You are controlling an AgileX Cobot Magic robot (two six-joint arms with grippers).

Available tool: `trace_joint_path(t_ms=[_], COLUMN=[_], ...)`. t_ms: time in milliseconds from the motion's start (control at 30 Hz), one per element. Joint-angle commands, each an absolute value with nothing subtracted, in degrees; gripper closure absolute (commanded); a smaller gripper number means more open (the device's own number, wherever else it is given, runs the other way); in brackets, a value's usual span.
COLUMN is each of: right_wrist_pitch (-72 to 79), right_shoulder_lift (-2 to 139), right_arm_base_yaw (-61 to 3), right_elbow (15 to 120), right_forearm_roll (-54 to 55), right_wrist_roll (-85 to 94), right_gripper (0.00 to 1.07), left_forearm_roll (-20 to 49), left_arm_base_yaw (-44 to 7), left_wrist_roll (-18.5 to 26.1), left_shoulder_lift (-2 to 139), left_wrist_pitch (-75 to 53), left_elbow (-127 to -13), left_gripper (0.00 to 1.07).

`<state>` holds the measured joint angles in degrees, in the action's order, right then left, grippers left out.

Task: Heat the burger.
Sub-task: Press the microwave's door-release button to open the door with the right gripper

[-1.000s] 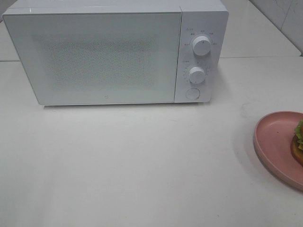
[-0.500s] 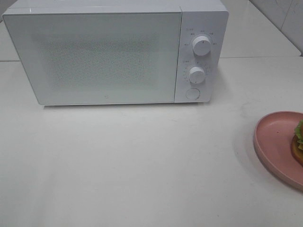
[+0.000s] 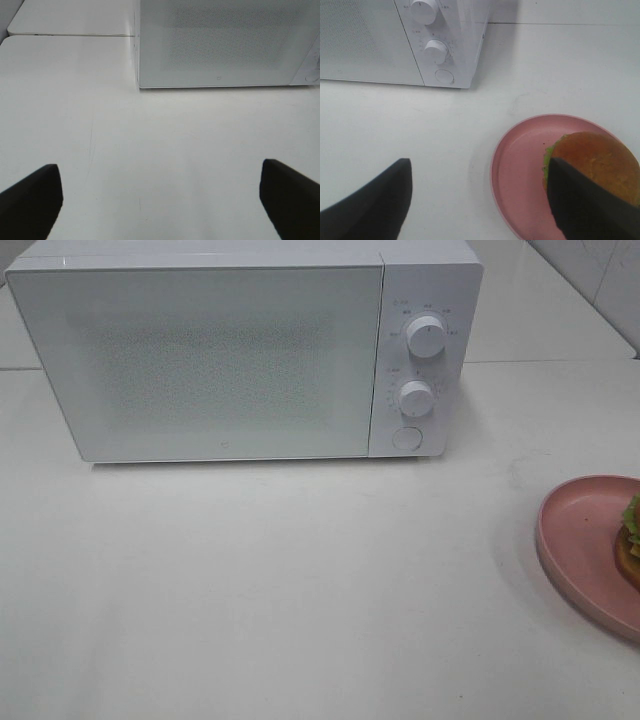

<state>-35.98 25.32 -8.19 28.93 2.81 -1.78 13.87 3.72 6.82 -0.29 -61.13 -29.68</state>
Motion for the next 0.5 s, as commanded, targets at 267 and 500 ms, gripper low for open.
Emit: trace_joint_path(t_ms=[267,500], right_wrist_pitch=[-22.8,-17.36], right_shoulder_lift=[36.04,42.63], right_arm_base_yaw=[-8.14,-8.14], right_elbow=[28.82,28.82], right_forearm_roll=[2.52,2.58], right_wrist_roll=[-1.72,-1.78], right_gripper=[0.33,0.33], left_forearm_roll=[13.81,13.81], left_arm_base_yaw=[4.01,4.01], left_wrist_roll=[6.42,6.42], left_shoulder_lift=[-1.26,-1.26], left_wrist_pitch=[-61.08,-61.08], left_elbow=[-29.68,-29.68], left_gripper=[0.07,0.07])
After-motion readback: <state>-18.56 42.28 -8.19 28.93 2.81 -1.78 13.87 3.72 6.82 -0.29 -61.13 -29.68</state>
